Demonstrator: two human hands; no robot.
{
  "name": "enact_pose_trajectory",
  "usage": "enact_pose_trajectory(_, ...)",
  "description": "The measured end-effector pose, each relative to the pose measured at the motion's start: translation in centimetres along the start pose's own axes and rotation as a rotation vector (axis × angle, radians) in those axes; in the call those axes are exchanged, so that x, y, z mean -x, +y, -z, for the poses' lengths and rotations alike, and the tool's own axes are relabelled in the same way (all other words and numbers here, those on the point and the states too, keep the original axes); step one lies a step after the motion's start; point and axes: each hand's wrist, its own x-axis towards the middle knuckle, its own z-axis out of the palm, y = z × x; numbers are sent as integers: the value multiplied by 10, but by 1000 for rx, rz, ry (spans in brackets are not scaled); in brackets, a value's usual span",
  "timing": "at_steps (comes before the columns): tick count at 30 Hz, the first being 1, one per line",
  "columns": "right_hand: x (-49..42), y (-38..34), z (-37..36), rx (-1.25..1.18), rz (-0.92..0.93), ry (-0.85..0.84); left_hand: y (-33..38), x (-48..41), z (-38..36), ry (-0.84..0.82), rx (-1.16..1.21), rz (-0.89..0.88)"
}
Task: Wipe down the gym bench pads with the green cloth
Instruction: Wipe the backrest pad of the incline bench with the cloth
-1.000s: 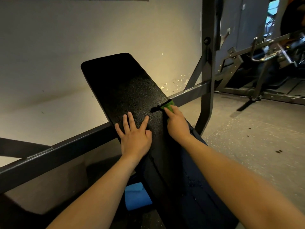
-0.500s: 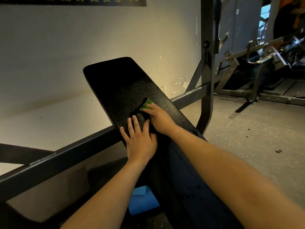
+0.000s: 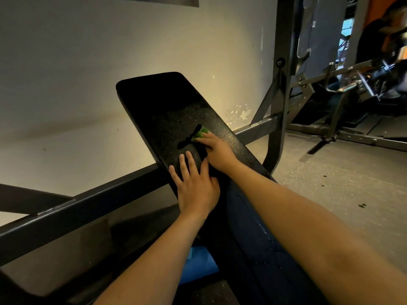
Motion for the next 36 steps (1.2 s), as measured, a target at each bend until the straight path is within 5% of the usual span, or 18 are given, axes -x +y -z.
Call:
enact_pose_trajectory(12, 83, 79, 25, 40, -580, 320, -5, 2, -2, 37, 67, -58)
enact_pose_trajectory(24, 118, -15, -27, 144, -158, 214, -17, 3, 2, 46, 263, -122)
enact_pose_trajectory(32, 101, -1, -29, 165, -431, 280, -57, 24, -2, -69, 342, -227)
enact_pose_trajectory(36, 121, -28, -46, 202, -363, 292, -62, 39, -11, -67, 410, -134)
